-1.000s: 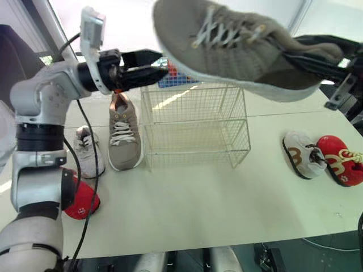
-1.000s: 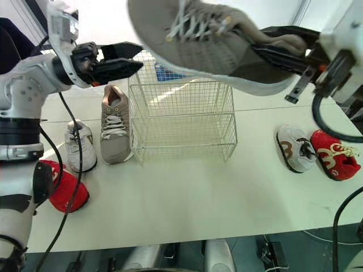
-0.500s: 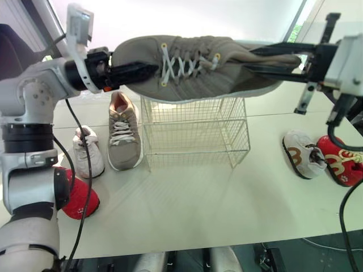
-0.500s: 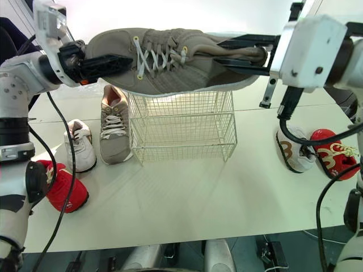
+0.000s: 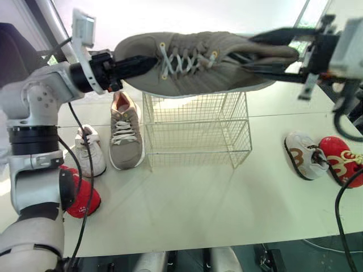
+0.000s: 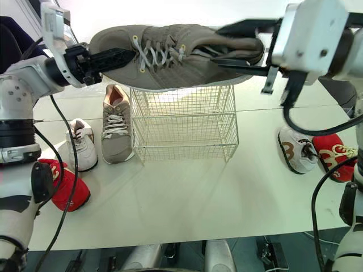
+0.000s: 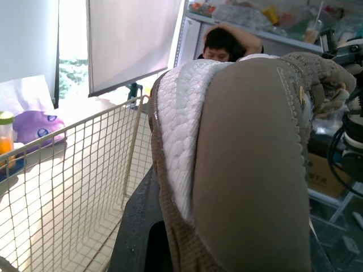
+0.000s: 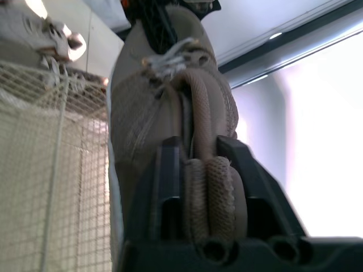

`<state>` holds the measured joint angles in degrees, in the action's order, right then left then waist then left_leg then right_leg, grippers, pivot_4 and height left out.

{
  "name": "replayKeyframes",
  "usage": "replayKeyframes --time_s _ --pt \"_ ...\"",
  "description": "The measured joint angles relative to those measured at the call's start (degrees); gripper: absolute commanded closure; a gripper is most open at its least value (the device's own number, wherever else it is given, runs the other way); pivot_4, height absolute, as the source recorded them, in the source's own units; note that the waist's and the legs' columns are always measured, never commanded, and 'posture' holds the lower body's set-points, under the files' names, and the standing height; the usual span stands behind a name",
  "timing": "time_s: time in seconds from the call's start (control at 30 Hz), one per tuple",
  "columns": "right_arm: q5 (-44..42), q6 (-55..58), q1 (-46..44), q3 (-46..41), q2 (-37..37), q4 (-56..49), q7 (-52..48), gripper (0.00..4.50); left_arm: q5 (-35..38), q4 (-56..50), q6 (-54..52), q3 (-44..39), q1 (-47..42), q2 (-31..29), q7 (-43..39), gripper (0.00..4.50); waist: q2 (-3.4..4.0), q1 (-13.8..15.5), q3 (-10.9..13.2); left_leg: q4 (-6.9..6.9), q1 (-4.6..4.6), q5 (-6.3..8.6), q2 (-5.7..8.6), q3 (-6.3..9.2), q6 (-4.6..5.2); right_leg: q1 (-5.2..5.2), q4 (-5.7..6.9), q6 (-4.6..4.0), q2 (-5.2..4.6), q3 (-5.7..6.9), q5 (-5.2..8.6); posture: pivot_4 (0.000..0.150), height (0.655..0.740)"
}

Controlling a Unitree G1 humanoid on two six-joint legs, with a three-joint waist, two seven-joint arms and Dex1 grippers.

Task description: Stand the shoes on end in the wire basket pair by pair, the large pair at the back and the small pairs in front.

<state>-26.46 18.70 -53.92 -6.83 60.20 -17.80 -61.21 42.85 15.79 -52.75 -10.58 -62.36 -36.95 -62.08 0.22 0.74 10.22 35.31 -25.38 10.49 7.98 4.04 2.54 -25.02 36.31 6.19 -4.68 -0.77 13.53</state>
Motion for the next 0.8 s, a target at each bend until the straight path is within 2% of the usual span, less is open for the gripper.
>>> replayKeyframes --time_s 0.1,0.13,0.3,0.37,0.43,0.6,0.7,0.8 --pt "-6.3 9.6 0.1 -4.0 0.8 0.4 1.7 0.44 2.1 -0.8 -1.0 -1.8 0.7 2.4 2.2 3.8 -0.01 0.0 0.0 0.0 0.0 0.01 0.0 0.0 0.01 0.0 0.0 -0.01 -0.01 -0.01 -0.01 0.15 0.74" --pt "-7.5 11.6 0.2 -5.3 0.8 0.6 2.5 0.08 2.7 -1.0 -1.3 -2.2 1.0 2.8 2.8 3.8 -0.01 0.0 0.0 0.0 0.0 0.01 0.0 0.0 0.01 0.0 0.0 -0.01 -0.01 -0.01 -0.01 0.15 0.74" --pt "-20.7 30.3 8.5 -24.5 -1.2 3.9 13.0 0.08 6.9 -4.6 -2.1 -8.0 3.4 6.9 10.8 3.8 -0.04 0.1 0.0 -0.02 0.0 0.16 0.0 0.03 0.27 0.02 -0.01 -0.05 -0.02 -0.01 -0.04 0.15 0.74" --pt "-26.1 36.7 13.9 -33.1 -4.7 4.5 19.0 0.08 9.0 -7.1 -2.1 -9.8 4.6 8.1 13.1 3.8 -0.06 0.1 0.0 0.0 0.01 0.14 0.0 0.03 0.3 0.03 0.02 -0.05 -0.01 -0.01 -0.05 0.15 0.74" --pt "-32.4 41.0 18.8 -36.9 -9.8 2.7 24.2 0.08 10.6 -9.0 -2.1 -10.7 4.9 9.6 15.3 3.8 -0.06 0.1 0.0 0.03 0.05 0.11 -0.01 0.03 0.35 0.03 0.14 -0.02 -0.01 -0.02 -0.07 0.15 0.74" --pt "-47.3 42.3 23.4 -35.2 -24.2 -3.2 39.4 0.08 14.0 -11.1 -2.0 -10.9 4.9 13.1 19.6 3.8 -0.01 -0.4 -0.1 0.24 0.11 0.01 -0.01 -0.08 0.2 -0.14 0.76 -0.03 -0.01 -0.16 -0.06 0.15 0.74" --pt "-50.3 39.0 21.0 -28.4 -31.1 -5.6 44.4 0.08 15.3 -11.6 -1.9 -10.9 4.9 15.1 21.7 3.8 -0.01 -0.6 -0.1 0.37 0.13 -0.04 -0.04 -0.07 0.1 -0.14 0.91 -0.09 0.03 -0.14 -0.09 0.15 0.74" --pt "-49.9 35.3 17.1 -23.4 -32.9 -5.2 46.2 0.08 16.8 -11.8 -1.9 -11.0 5.0 16.0 23.1 3.8 -0.01 -0.5 0.0 0.52 0.09 -0.04 -0.04 -0.08 0.12 -0.11 0.89 -0.11 0.06 -0.11 -0.11 0.15 0.74"
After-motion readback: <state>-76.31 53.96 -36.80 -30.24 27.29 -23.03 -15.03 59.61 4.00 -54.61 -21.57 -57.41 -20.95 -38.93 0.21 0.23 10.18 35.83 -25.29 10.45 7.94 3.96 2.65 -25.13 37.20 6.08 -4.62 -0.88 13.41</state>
